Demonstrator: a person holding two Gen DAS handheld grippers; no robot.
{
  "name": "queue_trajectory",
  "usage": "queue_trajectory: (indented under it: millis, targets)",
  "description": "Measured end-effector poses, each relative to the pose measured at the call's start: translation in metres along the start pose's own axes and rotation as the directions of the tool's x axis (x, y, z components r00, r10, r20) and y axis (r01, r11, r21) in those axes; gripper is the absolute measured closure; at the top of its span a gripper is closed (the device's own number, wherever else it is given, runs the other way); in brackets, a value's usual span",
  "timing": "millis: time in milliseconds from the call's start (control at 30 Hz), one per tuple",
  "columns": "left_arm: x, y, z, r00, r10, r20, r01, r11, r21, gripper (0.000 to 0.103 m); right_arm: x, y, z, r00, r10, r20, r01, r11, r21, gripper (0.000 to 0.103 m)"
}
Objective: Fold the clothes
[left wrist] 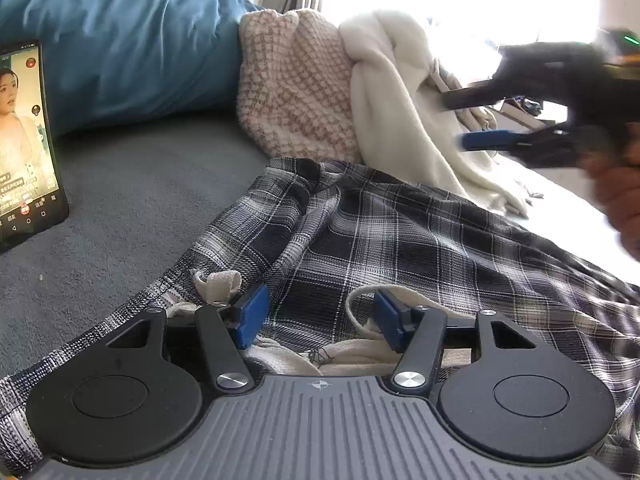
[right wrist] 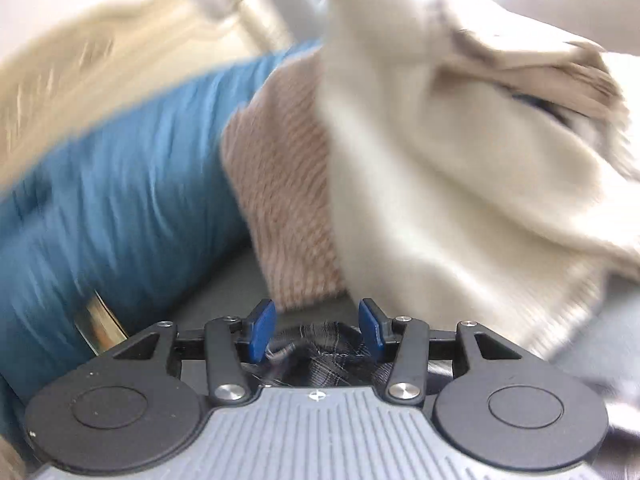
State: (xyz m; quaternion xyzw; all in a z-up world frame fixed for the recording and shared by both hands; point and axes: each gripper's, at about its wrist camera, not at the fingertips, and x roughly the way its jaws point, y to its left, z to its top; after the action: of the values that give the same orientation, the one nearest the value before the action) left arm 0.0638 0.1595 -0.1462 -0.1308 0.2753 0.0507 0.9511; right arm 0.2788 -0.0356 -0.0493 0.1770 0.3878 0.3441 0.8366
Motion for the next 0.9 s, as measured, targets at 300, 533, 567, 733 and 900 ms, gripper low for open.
queue_trajectory:
  millis: [300,533,567,733,900]
  targets:
    - [-0.005,-0.001,0.001,1.000,0.005,-0.002,-0.005,1.000,-0.002,0.044,-0.173,-0.072,-0.048,0.975,-0.116,0.191,0.022,0.900,0.435,0.053]
    - [-0.015,-0.003,0.008,1.000,0.009,0.004,-0.009,1.000,-0.024,0.043,-0.293,-0.105,-0.117,0.911,-0.279,0.303,0.018,0.761,0.648,0.051]
    - [-0.017,-0.005,0.010,1.000,0.015,0.010,-0.015,1.000,-0.020,0.042,-0.307,-0.110,-0.126,0.904,-0.294,0.311,0.012,0.744,0.668,0.051]
    - [-0.031,-0.016,0.020,0.998,0.039,0.039,-0.039,0.999,0.008,0.041,-0.358,-0.128,-0.167,0.865,-0.370,0.340,-0.006,0.669,0.743,0.050]
    - [-0.053,-0.026,0.031,0.996,0.048,0.072,-0.050,0.998,0.023,0.040,-0.390,-0.140,-0.200,0.835,-0.417,0.360,-0.050,0.593,0.804,0.050]
